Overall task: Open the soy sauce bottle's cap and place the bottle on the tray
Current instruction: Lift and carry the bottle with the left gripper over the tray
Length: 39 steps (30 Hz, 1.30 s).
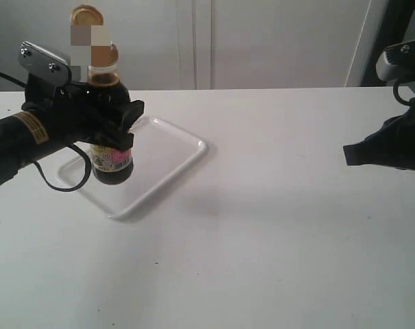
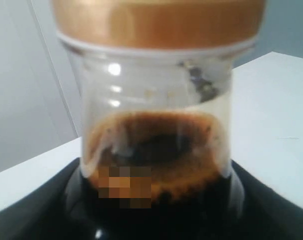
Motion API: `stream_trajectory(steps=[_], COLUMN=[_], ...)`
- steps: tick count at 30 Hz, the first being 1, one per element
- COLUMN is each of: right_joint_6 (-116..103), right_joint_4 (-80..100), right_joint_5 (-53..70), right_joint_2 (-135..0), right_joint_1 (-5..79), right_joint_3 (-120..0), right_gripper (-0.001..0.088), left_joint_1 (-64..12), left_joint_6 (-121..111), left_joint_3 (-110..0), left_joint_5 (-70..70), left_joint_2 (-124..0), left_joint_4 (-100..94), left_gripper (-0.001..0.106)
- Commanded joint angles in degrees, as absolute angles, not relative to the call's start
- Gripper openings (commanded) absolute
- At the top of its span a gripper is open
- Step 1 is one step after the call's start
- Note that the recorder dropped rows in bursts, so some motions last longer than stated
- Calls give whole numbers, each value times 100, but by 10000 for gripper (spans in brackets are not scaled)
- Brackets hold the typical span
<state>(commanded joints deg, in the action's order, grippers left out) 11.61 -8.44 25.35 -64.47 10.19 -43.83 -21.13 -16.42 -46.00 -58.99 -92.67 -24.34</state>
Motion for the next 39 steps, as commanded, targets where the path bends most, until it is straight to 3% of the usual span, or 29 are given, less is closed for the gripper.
stream_trajectory(steps=[18,39], right_joint_6=[1161,1161], right_joint_4=[-844,-844], right_joint_5=[2497,2403], right_joint_2=[-6447,-6447], right_joint_1=[1019,1019], right_joint_3=[-4383,-4383], right_gripper=[0,0], left_joint_1=[-2113,-2113], left_joint_6=[-1642,-1460], left_joint_3=[-5442,-5544], left_joint_5=[-5933,-6632], left_joint_2=[-10244,-10935], left_joint_4=[-2107,-1625], left_gripper=[0,0])
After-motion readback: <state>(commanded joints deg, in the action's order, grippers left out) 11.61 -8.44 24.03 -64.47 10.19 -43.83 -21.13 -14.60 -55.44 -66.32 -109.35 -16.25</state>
